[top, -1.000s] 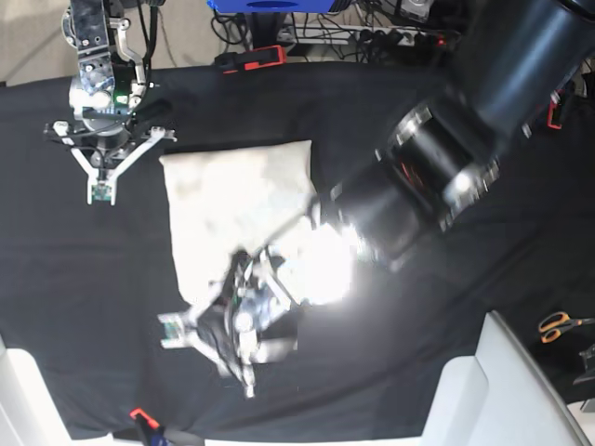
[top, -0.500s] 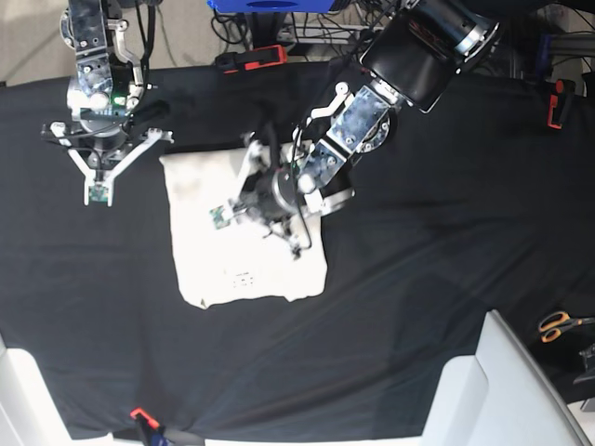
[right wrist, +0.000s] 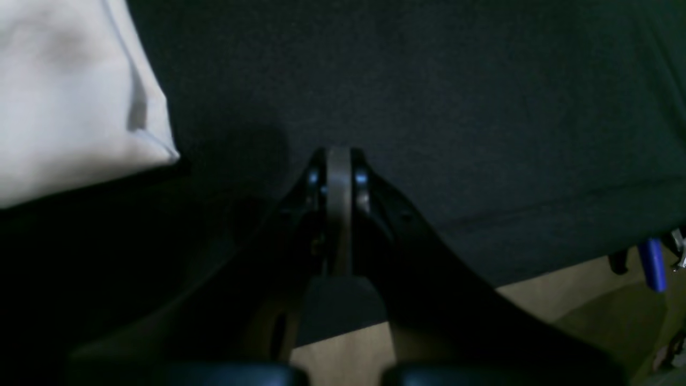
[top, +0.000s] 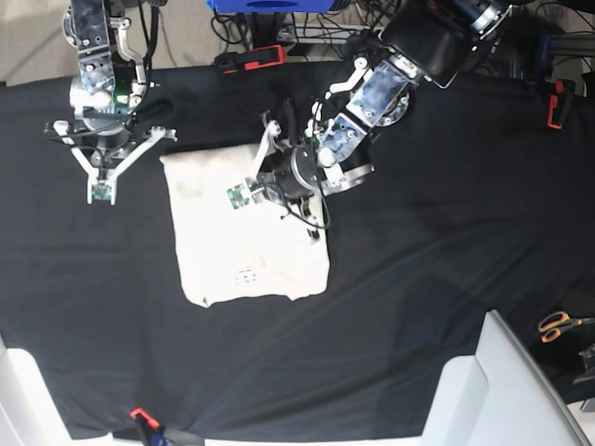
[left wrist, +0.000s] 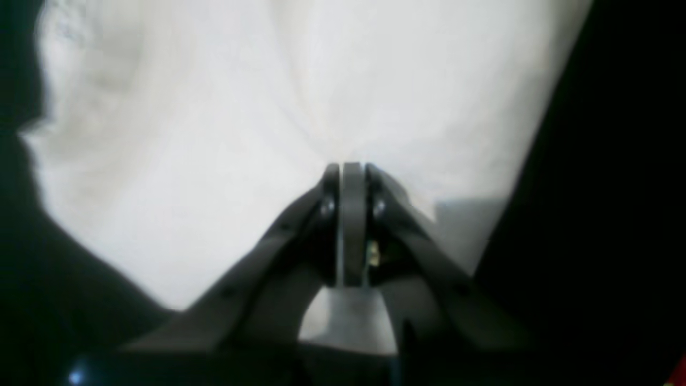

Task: Fold the T-shirt properly
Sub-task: 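Release the shirt and lift the left gripper off the bundle, then press the folded shirt's top edge with both grippers to flatten it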

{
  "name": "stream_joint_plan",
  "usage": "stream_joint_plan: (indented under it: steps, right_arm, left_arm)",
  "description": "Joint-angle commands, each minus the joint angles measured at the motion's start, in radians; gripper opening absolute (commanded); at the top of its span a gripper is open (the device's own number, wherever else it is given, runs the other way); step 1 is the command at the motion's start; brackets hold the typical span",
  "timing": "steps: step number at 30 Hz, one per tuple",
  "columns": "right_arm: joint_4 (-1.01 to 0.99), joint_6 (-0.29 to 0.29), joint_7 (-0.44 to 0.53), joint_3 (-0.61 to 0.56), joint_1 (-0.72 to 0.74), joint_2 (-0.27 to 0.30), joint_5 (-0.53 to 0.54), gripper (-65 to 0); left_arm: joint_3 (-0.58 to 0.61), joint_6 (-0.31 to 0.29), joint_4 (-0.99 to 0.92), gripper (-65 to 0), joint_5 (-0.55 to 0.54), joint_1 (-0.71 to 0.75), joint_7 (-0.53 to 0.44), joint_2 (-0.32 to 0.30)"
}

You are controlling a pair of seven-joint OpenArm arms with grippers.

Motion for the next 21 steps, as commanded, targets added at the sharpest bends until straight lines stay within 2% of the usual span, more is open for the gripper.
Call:
stream_joint_plan:
  steps: [1, 12, 21]
  right_arm:
    - [0.019, -0.004, 0.016, -0.001, 0.006, 0.004, -0.010, -64.8]
    - [0.019, -0.004, 0.016, 0.005, 0.007, 0.004, -0.010, -64.8]
    - [0.019, -0.004, 0.016, 0.004, 0.009, 0.004, -0.010, -64.8]
  left_arm:
    - [-0.003, 0.007, 0.021, -65.0, 0.004, -0.015, 0.016, -0.003]
    - [-0.002, 0.007, 0.020, -65.0, 0.004, 0.060, 0.044, -0.049]
    - [-0.005, 0.007, 0.029, -65.0, 0.002, 0.060, 0.045, -0.091]
